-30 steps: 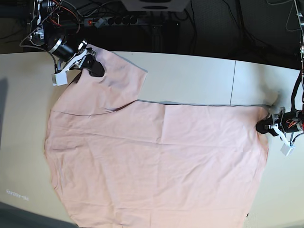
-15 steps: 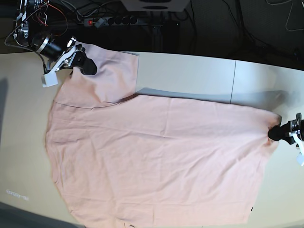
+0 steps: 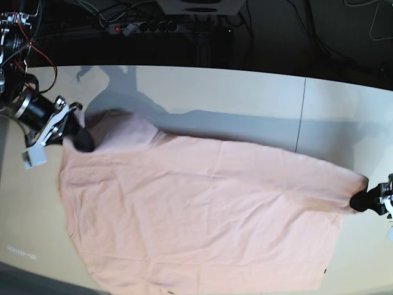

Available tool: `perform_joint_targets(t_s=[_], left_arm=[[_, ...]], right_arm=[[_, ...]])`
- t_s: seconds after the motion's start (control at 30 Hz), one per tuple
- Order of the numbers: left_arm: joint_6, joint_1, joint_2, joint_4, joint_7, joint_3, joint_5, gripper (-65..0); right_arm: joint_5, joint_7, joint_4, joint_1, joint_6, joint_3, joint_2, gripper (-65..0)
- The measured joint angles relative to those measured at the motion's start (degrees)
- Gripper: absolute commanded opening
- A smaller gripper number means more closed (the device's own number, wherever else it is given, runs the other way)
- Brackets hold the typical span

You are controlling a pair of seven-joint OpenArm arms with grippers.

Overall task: Fold the T-shirt properly
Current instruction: 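Lift the grasped edges and fold them across the shirt body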

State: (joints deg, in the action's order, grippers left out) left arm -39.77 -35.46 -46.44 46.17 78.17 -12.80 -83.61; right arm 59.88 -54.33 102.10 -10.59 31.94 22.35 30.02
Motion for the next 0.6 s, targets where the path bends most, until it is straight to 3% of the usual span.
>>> perform_joint_targets(t_s=[0.27, 0.6], left_arm=[[0.02, -0.15, 1.07, -0.09, -3.78, 0.02, 0.02, -65.0], [0.07, -6.14, 7.08, -3.82, -11.32, 0.02, 7.39, -65.0]], right_arm=[[-1.11, -0.04, -11.19, 15.69, -0.02, -9.84, 7.8, -65.0], [-2.08, 0.17, -29.03, 36.65, -0.09, -25.31, 8.7, -65.0]])
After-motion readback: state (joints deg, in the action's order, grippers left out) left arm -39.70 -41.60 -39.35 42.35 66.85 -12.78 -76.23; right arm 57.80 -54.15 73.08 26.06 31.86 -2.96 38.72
